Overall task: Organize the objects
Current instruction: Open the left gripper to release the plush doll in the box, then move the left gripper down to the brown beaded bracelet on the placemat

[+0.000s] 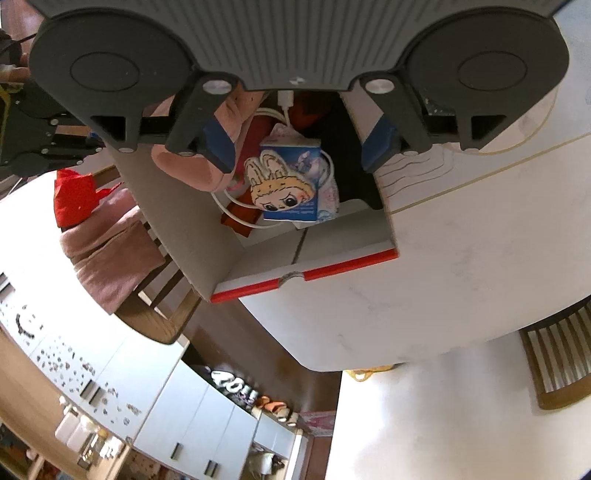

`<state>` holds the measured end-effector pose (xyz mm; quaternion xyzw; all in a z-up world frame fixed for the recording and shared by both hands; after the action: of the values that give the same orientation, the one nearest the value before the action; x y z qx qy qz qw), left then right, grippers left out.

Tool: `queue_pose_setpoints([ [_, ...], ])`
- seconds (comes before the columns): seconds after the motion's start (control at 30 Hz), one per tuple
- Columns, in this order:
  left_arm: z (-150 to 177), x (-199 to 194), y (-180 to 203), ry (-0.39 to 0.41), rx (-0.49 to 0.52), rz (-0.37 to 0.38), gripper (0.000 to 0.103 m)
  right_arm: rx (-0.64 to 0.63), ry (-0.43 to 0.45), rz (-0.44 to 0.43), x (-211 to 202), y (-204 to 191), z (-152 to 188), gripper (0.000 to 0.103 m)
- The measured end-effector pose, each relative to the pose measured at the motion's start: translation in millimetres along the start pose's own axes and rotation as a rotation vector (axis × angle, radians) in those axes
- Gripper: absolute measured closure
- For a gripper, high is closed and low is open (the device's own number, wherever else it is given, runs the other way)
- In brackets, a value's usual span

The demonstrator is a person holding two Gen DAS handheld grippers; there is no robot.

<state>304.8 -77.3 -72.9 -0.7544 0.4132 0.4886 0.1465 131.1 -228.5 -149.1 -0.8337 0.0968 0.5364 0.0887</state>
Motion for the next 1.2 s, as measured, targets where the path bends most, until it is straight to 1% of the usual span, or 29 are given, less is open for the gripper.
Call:
queue_pose_setpoints([
  [0.1, 3.1, -11.8, -8.4, 0.021, -0.015, 0.007, 0.021, -0.003, -0.002, 0.003, 0.2, -0.7, -0.6, 0.098],
  [0.27, 11.8, -29.2, -28.1, 0.042, -0.052, 0.002, 0.015, -0.005, -0.003, 0.005, -0.3, -1.0, -1.3, 0.098],
  [0.33, 17.1, -34.8, -37.5, 0.052, -0.065, -0.007, 0.015, -0.005, -0.004, 0.006, -0.6, -1.2, -1.3, 0.097],
  [0.4, 23.2, -38.8, -47.8, 0.059, -0.077, -0.016, 0.007, -0.005, -0.004, 0.006, -0.5, -1.3, -1.4, 0.097],
  [0.43, 26.9, -39.9, -53.2, 0.061, -0.082, -0.025, 0.000, -0.005, -0.005, 0.006, -0.4, -1.4, -1.5, 0.097],
  [0.67, 59.7, -34.8, -80.3, 0.069, -0.121, -0.072, 0.000, -0.005, -0.009, 0.008, 0.3, -2.3, -1.1, 0.097],
  [0.9, 101.1, -7.4, -88.9, 0.016, -0.101, -0.129, 0.000, -0.006, -0.017, 0.011, 2.3, -3.1, -1.0, 0.096],
  [1.1, 128.9, 13.1, -102.3, -0.019, -0.066, -0.226, 0.000, -0.008, -0.027, 0.011, 4.2, -3.4, 1.3, 0.096],
  [1.2, 137.5, 20.0, -112.7, -0.034, -0.109, -0.212, 0.000, -0.008, -0.031, 0.012, 5.6, -3.6, 1.8, 0.096],
])
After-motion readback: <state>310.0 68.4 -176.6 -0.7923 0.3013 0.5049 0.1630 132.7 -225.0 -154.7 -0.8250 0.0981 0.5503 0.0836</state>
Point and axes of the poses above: each gripper's, at about its wrist camera, not at the fingertips, and x roughly the way its jaws point, y to its right, z to its underside, the point moved 5 cm from there along x, roughly the way its jaws point, and after that the axes turned 2 degrees about -z, right-handed, at the moved point
